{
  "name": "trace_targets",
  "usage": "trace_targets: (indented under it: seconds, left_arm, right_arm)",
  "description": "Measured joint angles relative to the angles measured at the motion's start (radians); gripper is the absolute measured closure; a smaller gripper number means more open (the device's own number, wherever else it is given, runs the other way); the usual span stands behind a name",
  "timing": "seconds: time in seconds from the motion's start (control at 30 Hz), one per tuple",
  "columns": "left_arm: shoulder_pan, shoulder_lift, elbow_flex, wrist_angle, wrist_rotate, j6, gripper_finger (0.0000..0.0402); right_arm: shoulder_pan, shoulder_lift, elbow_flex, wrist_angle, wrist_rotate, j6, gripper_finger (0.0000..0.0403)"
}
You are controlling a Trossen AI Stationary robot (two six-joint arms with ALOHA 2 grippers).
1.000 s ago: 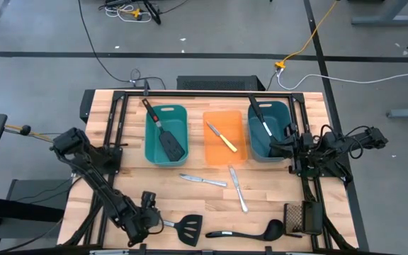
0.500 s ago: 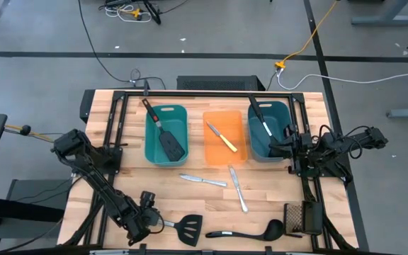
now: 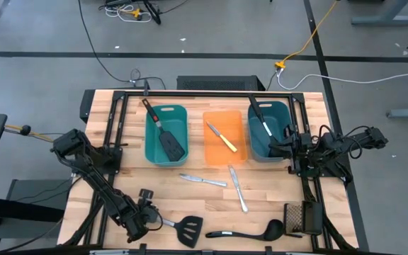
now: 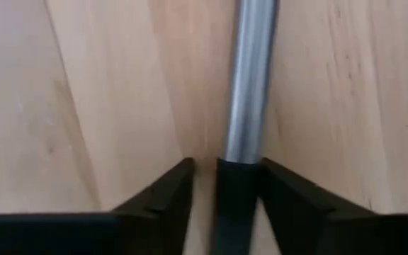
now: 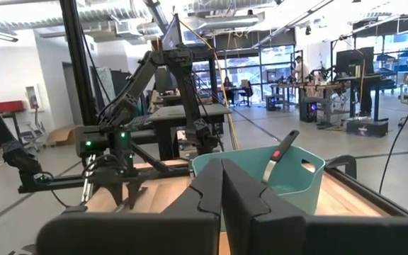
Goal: Pick & Place Kitchen Items
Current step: Put the black spatula into the green bin
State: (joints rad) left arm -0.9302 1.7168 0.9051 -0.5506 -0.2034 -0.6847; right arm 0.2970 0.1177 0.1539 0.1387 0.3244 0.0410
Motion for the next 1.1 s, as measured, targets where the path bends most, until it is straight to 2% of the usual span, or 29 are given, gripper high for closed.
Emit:
trace_targets:
  seconds: [0.1,0.33,0.53,0.67,0.8,0.97,1.1]
  left_arm:
    - [0.0,0.0,-0.001,-0.003,0.01,0.019,0.0319]
    - [0.0,0.009,0.073,-0.108,0.003,0.093,0.0321]
    - [0.0,-0.041,0.206,-0.292,-0.127,0.185,0.0321]
    - [-0.001,-0.174,0.229,-0.309,-0.186,0.224,0.0321]
    - [-0.013,-0.363,0.182,-0.297,-0.27,0.237,0.0321]
    - [0.004,-0.606,0.05,-0.196,-0.372,0.247,0.0321]
    - [0.035,-0.804,-0.084,-0.061,-0.38,0.256,0.0321]
  right_arm:
    - [0.0,0.0,0.0,0.0,0.0,0.0,0.0396]
    - [0.0,0.0,0.0,0.0,0.0,0.004,0.0396]
    - [0.0,0.0,0.0,0.0,0.0,0.005,0.0396]
    - [0.0,0.0,0.0,0.0,0.0,0.015,0.0396]
    - [0.0,0.0,0.0,-0.001,0.0,0.022,0.0396]
    - [0.0,0.0,0.0,-0.003,0.0,0.022,0.0396]
    - [0.0,0.0,0.0,-0.005,-0.001,0.026,0.0396]
